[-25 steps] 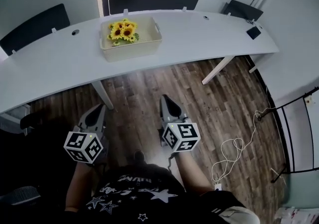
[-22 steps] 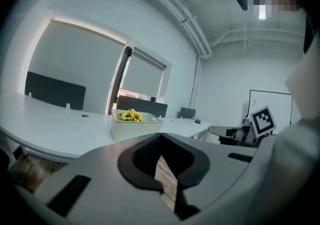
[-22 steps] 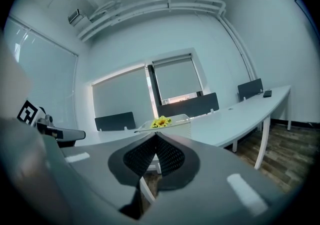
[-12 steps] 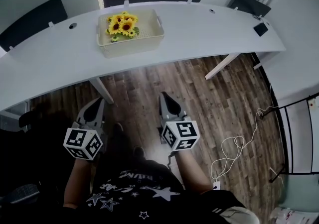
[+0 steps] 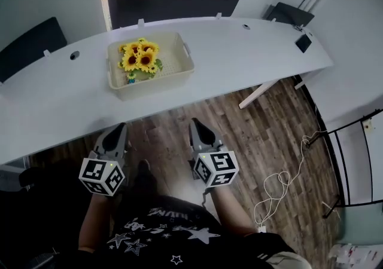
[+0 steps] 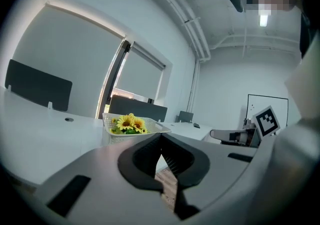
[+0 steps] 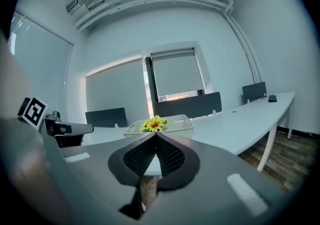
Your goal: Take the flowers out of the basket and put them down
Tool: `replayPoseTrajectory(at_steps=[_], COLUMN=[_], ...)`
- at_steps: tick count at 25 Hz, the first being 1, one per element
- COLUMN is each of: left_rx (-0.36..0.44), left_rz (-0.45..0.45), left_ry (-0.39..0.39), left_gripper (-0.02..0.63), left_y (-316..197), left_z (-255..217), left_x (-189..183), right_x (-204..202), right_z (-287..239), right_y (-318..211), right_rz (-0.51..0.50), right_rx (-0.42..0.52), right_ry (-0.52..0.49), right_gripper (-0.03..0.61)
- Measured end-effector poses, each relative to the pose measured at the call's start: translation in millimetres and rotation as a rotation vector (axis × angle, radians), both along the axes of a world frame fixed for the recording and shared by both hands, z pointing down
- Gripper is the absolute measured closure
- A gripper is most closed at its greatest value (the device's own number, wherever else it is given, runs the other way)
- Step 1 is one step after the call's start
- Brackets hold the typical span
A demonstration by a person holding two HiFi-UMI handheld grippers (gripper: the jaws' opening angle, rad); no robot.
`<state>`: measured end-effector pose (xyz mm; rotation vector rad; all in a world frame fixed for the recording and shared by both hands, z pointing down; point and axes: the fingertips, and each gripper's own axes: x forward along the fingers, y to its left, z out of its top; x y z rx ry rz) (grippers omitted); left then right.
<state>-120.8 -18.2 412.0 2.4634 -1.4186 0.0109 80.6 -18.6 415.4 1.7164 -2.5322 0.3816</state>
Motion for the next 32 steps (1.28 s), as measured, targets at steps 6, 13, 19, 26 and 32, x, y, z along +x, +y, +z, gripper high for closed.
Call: replayPoseTrajectory(at_steps=[6,13,19,26,32], left_rx=[-0.007,-0.002,-0.061,-0.103,-0.197], left_rz=[-0.003,0.031,0.022,-0.043,-0.034], left_ry=[-0.016,-0.092,-0.102,-0.106,-0.093], left_gripper=[0.604,0.604,0.604,0.603,0.514], left_y=[-84.8,-150.3,-196.7,-221.6,-216.6], left_z=[0.7,6.0,28.9,44.3,62.7], left_x=[-22.2,-43.0,-65.5,-93.5,-88.9], right_x=[-18.1,-27.5,-32.5,-38.4,-32.8], right_z=[-3.2,0.1,2.3,1.6,7.8], right_y=[-70.8,-138.1,-186.7,-215.8,-243.6], right_rz=[-0.006,0.038,0.093,0.079,-0.005], right_rx=[-0.016,-0.047,-0.055,-0.057,-0.078], right_ry=[0.019,0.034,0.055,0.096,0.158], right_gripper=[0.575,0.575,0.575,0.575,0.575])
